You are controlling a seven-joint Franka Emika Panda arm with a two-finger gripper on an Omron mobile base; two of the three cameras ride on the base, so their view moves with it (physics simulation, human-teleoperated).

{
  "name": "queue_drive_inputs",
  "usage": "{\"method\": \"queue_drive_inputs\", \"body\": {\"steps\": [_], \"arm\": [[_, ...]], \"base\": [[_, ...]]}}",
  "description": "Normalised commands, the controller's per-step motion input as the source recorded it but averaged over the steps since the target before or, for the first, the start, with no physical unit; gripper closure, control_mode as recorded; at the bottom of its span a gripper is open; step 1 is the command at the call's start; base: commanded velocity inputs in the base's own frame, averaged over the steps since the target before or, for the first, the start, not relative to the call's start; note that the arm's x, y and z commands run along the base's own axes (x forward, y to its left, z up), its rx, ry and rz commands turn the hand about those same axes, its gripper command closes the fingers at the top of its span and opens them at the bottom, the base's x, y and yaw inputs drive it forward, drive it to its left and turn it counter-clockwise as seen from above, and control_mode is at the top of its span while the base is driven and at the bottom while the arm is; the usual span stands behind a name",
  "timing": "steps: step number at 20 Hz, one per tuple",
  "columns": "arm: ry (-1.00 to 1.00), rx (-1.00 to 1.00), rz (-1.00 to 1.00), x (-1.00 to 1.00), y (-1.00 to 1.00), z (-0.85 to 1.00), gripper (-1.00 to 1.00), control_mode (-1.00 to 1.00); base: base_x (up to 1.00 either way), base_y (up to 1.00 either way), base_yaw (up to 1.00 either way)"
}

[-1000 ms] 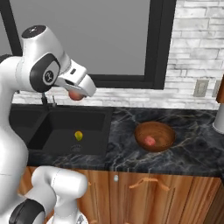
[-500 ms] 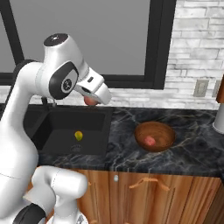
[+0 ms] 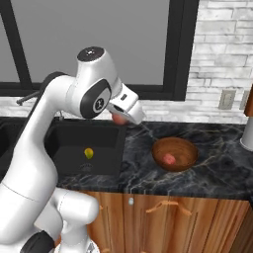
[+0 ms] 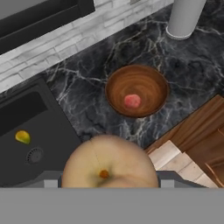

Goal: Pick the peachs from the cabinet and place them in one bowl. Pick the mango from the sink and place it in the other bowl.

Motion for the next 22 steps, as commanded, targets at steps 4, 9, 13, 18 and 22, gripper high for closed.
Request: {"method": "queue_drive_inputs", "body": {"steps": [4, 9, 13, 18, 22], "arm": [[0.0, 0.0, 0.0, 0.22, -0.33, -0.15, 1.0, -1.0], [0.0, 0.0, -0.01, 0.25, -0.33, -0.16, 1.0, -1.0], [0.0, 0.0, -0.01, 0.26, -0.34, -0.18, 1.0, -1.0], [0.02, 0.0, -0.02, 0.27, -0.34, -0.19, 1.0, -1.0], [0.06, 0.0, -0.03, 0.28, -0.3, -0.21, 1.0, -1.0]], "base": [[0.0, 0.0, 0.0], [0.0, 0.0, 0.0], [0.0, 0.0, 0.0], [0.0, 0.0, 0.0], [0.0, 0.0, 0.0]]}}
